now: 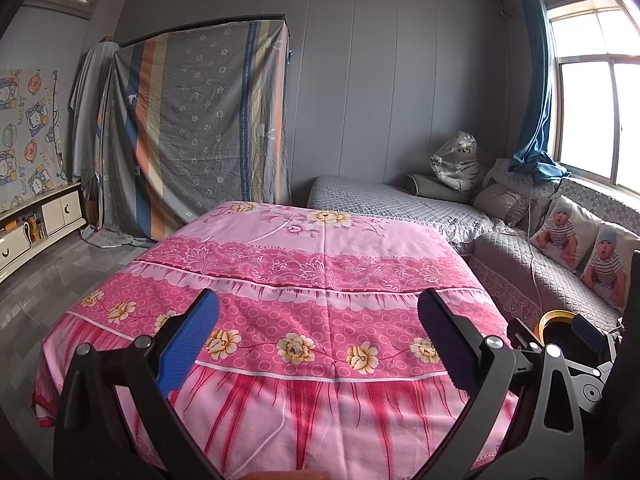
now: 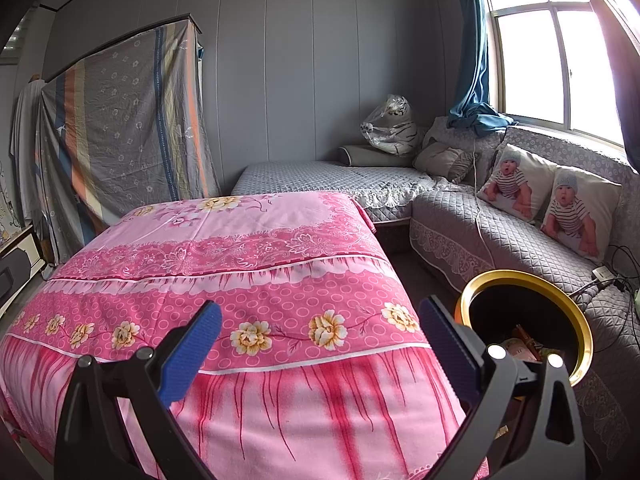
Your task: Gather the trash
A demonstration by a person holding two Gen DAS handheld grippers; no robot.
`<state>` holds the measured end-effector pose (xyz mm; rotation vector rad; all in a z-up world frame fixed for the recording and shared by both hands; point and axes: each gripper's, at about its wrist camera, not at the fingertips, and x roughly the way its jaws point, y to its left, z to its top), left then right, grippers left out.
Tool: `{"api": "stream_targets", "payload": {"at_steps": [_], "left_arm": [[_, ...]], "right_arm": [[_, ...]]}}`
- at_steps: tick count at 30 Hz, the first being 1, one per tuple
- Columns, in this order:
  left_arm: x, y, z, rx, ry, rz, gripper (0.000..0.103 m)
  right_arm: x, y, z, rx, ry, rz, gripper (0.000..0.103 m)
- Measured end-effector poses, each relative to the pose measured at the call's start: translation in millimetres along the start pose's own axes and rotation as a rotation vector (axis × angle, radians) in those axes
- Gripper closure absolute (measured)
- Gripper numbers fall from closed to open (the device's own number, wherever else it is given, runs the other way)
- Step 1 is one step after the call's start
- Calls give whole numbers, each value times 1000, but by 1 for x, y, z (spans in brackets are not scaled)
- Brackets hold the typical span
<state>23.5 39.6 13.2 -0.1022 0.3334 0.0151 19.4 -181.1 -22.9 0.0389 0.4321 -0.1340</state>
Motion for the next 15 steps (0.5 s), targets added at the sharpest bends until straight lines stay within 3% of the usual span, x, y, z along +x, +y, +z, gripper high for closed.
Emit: {"api": "stream_targets", "payload": {"at_steps": [15], "left_arm": [[1, 0, 2, 5, -2, -5, 8]], "right_arm": [[1, 0, 0, 6, 2, -2, 8]]}}
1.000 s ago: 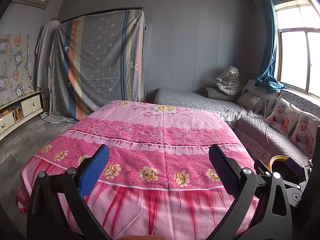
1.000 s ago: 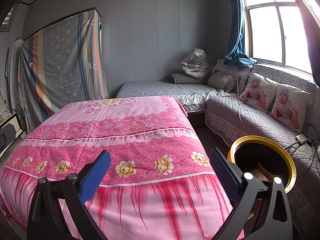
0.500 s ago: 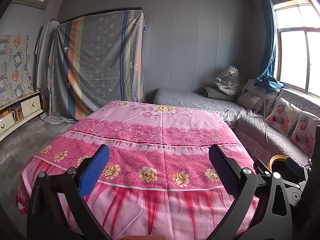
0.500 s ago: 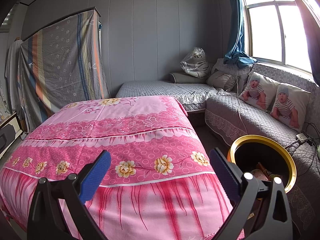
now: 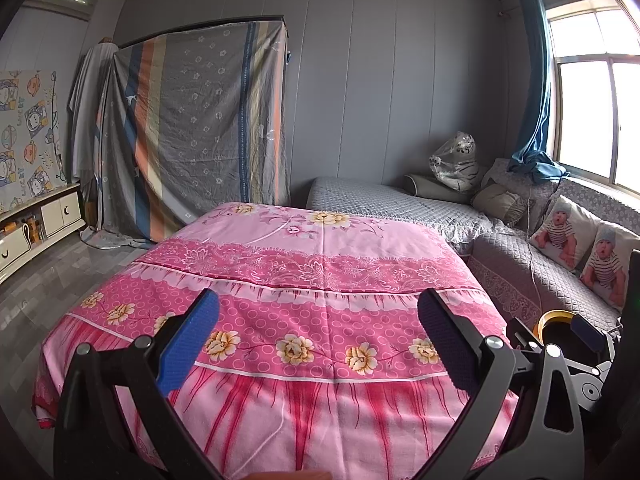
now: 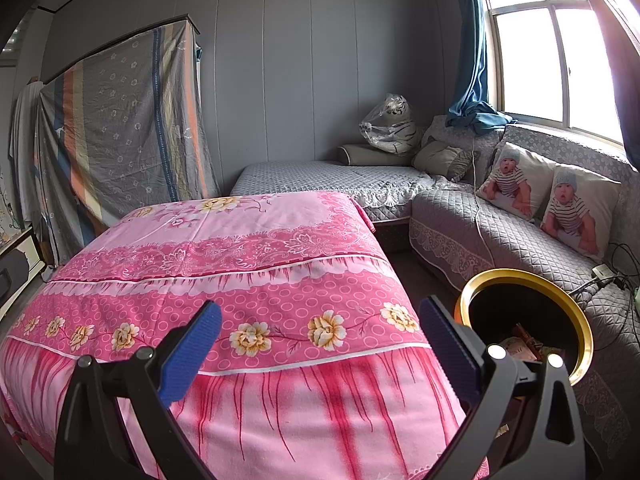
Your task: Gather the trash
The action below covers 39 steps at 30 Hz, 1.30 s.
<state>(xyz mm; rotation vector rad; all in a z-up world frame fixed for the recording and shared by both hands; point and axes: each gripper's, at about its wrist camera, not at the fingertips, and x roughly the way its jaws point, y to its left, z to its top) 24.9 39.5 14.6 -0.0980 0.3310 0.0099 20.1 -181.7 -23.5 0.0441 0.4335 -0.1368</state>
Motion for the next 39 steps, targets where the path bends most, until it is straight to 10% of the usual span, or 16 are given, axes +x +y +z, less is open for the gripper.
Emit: {"api": "stream_targets", "payload": {"at_steps": [39], "left_arm": [[7, 6, -4, -20, 28, -1, 8]], "right_arm": [[0, -1, 0, 9, 19, 0, 8]]}}
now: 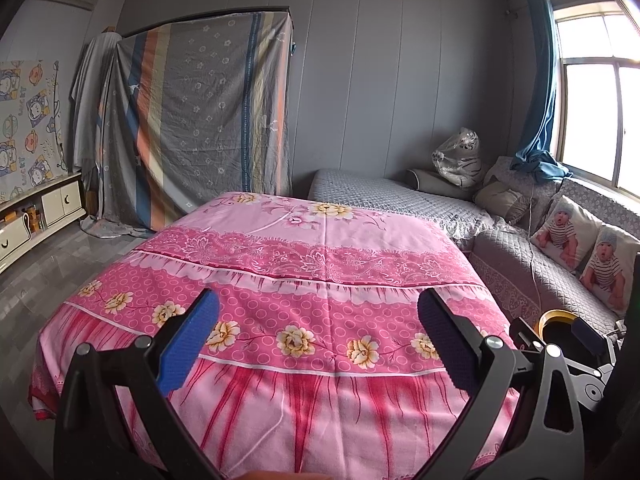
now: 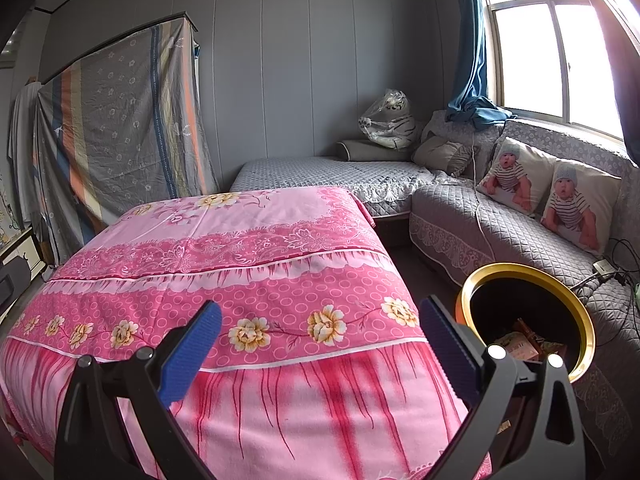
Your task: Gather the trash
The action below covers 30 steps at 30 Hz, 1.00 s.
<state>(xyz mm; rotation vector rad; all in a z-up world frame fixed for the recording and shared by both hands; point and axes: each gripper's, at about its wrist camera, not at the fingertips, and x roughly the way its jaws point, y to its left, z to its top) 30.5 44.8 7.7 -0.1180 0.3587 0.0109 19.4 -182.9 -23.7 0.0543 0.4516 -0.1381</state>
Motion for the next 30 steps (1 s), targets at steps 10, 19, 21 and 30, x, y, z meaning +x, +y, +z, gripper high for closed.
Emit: {"api": "stream_targets", "payload": {"at_steps": [10, 19, 21, 30], "left_arm": [[0, -1, -1, 1, -2, 0, 8], [0, -2, -1, 2, -1, 0, 8], [0, -2, -1, 2, -1, 1, 8], [1, -1, 1, 6, 1, -6, 8]], "right_arm": [[0, 0, 0, 0, 2, 1, 8], [0, -1, 0, 1, 3, 0, 8], [0, -1, 0, 0, 4, 1, 8], [0, -1, 0, 1, 5, 1, 8]]}}
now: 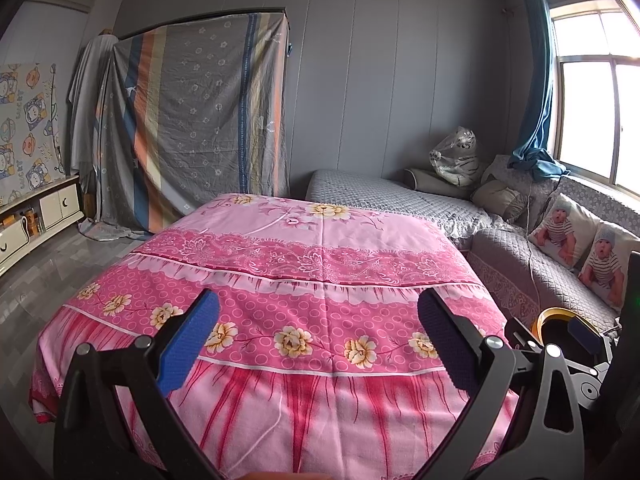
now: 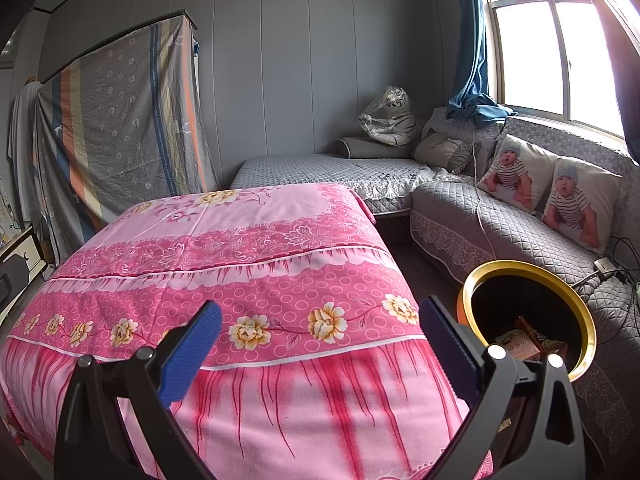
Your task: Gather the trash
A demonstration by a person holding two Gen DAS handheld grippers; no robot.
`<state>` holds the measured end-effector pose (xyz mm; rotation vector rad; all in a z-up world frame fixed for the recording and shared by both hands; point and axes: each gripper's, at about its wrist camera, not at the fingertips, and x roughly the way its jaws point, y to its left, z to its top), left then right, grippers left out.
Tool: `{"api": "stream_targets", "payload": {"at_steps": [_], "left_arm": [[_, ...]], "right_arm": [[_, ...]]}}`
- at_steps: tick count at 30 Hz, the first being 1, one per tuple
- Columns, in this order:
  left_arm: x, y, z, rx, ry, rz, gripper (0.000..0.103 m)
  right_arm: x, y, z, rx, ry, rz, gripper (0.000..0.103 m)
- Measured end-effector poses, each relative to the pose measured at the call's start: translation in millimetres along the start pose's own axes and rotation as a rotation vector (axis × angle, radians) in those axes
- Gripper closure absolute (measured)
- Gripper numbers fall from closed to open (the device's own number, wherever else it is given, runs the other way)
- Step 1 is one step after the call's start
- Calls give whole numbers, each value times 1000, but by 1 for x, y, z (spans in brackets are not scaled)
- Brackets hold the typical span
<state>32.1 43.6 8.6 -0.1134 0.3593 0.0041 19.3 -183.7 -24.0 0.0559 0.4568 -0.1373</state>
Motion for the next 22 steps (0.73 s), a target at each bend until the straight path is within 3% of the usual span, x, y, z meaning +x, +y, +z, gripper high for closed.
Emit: {"api": "stream_targets", "payload": {"at_steps": [7, 11, 14, 22], "left_arm": [[1, 0, 0, 2, 1, -3, 8], [-4, -1, -2, 34, -53, 18, 8], [-4, 2, 1, 19, -34, -19, 8], [-1, 1, 1, 26, -20, -13, 8]], "right_arm": [[1, 0, 0, 1, 2, 0, 8], [1, -1, 0, 2, 1, -1, 8], [0, 0, -2, 3, 6, 1, 8], [1, 0, -3, 5, 13, 2, 8]]}}
